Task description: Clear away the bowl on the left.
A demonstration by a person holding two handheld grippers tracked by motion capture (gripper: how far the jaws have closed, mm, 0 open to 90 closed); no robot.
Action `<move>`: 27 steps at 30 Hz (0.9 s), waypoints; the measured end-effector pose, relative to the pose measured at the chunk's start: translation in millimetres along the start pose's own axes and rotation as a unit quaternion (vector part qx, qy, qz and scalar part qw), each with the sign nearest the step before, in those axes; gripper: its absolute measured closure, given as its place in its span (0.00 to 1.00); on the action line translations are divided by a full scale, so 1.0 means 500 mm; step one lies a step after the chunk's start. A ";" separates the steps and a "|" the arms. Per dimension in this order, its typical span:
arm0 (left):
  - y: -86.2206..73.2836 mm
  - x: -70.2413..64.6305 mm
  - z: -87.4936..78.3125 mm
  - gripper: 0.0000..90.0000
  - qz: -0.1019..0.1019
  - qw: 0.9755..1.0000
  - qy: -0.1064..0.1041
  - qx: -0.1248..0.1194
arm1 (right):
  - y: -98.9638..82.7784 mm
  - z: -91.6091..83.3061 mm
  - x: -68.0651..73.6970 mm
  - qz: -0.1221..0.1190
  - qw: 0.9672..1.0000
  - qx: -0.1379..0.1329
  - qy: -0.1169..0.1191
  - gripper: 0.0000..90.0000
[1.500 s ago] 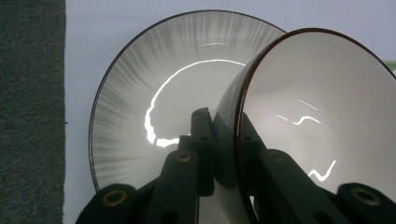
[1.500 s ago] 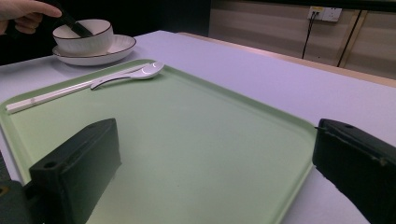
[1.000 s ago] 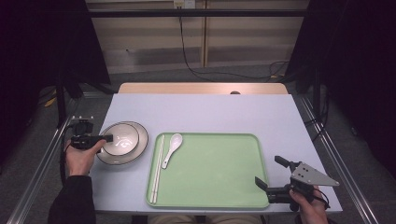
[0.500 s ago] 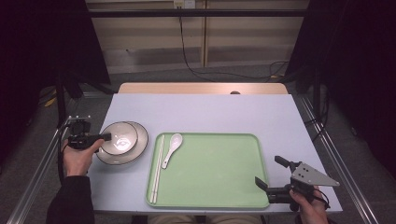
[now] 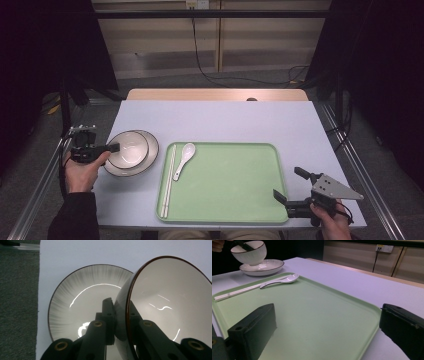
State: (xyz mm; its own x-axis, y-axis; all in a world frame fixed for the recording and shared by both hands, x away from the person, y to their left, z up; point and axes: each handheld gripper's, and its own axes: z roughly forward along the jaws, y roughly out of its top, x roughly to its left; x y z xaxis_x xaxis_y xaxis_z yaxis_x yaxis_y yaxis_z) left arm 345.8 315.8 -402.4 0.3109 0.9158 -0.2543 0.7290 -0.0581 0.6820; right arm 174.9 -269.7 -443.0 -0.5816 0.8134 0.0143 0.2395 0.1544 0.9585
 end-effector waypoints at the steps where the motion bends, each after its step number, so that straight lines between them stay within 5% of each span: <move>1: 0.001 -0.004 -0.001 0.92 0.009 1.000 -0.002 0.006 | 0.000 0.000 0.000 0.000 1.000 0.000 0.001 0.01; 27: 0.015 -0.131 0.021 0.92 0.076 0.995 -0.058 0.018 | 0.001 -0.001 0.000 0.002 1.000 -0.001 0.001 0.01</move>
State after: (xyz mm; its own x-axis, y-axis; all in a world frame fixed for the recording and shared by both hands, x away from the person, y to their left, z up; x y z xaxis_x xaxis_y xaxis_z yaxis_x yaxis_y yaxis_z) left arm 337.3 251.2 -387.9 0.4866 0.8430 -0.2291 0.6887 -0.2088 0.6944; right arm 174.8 -270.1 -442.3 -0.5828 0.8124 0.0181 0.2396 0.1505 0.9591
